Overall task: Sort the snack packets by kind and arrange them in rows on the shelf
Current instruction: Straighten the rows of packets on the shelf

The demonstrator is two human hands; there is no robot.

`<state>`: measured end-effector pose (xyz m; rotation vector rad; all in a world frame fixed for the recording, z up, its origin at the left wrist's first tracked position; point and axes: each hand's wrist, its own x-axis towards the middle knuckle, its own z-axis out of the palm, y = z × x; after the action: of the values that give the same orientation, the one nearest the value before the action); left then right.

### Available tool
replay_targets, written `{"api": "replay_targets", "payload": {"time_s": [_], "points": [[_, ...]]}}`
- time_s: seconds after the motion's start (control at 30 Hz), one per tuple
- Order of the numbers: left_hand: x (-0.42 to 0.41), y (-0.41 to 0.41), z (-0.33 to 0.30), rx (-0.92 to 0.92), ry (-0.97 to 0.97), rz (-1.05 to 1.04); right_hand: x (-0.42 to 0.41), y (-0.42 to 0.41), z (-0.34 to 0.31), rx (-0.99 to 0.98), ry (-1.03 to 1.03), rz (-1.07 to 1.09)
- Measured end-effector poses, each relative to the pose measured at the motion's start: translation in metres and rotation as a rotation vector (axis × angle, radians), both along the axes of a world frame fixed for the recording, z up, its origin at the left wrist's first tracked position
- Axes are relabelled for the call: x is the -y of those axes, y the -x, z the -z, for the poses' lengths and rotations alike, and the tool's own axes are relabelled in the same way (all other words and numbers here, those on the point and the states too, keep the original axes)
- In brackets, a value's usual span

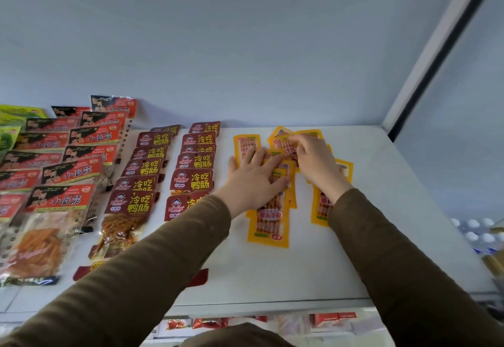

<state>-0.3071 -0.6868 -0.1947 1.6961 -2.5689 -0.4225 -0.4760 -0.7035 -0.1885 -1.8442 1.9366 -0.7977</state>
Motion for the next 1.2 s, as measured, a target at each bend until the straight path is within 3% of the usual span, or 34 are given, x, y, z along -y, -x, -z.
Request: {"api": "replay_targets", "payload": {"time_s": [0.23, 0.4, 0.5, 0.6, 0.67, 0.77, 0.87, 0.93, 1.07, 1.2], "points": [[0.001, -0.027, -0.002, -0.063, 0.016, -0.007, 0.003, 0.002, -0.005, -0.065, 0.017, 0.025], [0.014, -0.031, -0.014, -0.471, -0.145, -0.209, 0.009, -0.019, -0.009, -0.213, 0.091, -0.188], [0.023, -0.037, -0.027, -0.574, -0.261, -0.307, 0.017, -0.015, 0.003, -0.446, 0.009, -0.296], [0.035, -0.035, -0.035, -0.657, -0.324, -0.407, 0.019, -0.004, 0.007, -0.526, -0.020, -0.274], [0.043, -0.033, -0.036, -0.692, -0.318, -0.482, 0.014, -0.006, 0.003, -0.455, 0.060, -0.232], [0.051, -0.029, -0.034, -0.706, -0.290, -0.524, -0.005, -0.023, -0.012, -0.183, 0.063, -0.215], [0.060, -0.027, -0.035, -0.628, -0.268, -0.497, -0.025, -0.042, -0.023, -0.213, -0.202, -0.359], [0.070, -0.028, -0.037, -0.465, -0.211, -0.407, -0.029, -0.046, -0.023, -0.283, -0.302, -0.408], [0.087, -0.031, -0.050, -0.117, -0.192, -0.222, -0.021, -0.045, -0.024, -0.320, -0.344, -0.434], [0.100, -0.032, -0.055, 0.115, -0.130, -0.128, -0.009, -0.047, -0.028, -0.370, -0.359, -0.464]]}}
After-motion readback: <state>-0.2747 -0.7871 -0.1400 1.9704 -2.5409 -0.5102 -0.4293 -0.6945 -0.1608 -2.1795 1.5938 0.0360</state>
